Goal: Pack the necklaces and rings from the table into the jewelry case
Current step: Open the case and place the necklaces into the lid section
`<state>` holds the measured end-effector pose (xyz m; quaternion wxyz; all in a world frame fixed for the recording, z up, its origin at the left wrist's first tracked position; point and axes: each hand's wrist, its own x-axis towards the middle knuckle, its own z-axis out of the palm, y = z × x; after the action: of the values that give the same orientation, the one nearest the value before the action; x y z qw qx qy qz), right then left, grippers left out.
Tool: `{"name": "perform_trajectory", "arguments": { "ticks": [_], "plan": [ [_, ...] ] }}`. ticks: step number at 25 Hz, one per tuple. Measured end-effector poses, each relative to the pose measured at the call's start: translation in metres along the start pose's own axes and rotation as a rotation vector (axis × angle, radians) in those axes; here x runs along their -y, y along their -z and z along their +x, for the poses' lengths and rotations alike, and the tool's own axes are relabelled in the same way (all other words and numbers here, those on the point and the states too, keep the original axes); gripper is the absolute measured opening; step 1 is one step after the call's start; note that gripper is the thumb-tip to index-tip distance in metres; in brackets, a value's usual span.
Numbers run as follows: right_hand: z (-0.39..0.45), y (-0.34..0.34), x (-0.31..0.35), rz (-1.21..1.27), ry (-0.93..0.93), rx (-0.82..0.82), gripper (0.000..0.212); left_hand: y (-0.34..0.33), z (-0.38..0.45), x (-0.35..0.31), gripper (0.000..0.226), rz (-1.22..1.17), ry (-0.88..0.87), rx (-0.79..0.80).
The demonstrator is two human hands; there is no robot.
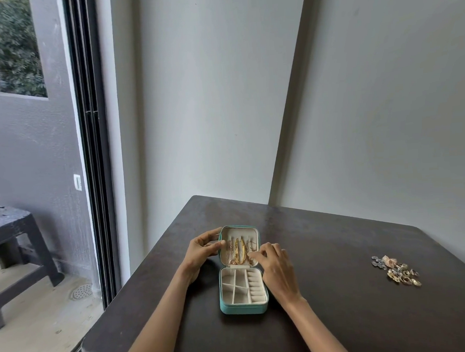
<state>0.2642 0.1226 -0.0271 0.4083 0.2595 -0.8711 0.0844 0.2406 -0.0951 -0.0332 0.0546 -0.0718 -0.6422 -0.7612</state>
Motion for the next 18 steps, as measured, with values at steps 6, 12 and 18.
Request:
{"name": "perform_trajectory", "arguments": {
  "ticks": [6, 12, 18],
  "plan": [
    [-0.002, -0.0045, -0.003, 0.035, 0.008, 0.025, 0.036, -0.0011, 0.001, 0.0005, 0.038, 0.005, 0.0, -0.013],
    [-0.0035, -0.004, -0.003, -0.033, -0.024, 0.033, 0.035, -0.002, 0.0, 0.0, 0.038, 0.008, -0.008, -0.018],
    [-0.0041, -0.0056, -0.0038, -0.031, -0.017, 0.02, 0.035, -0.0014, -0.0005, 0.0004, 0.052, 0.018, -0.019, -0.009]
  ]
}}
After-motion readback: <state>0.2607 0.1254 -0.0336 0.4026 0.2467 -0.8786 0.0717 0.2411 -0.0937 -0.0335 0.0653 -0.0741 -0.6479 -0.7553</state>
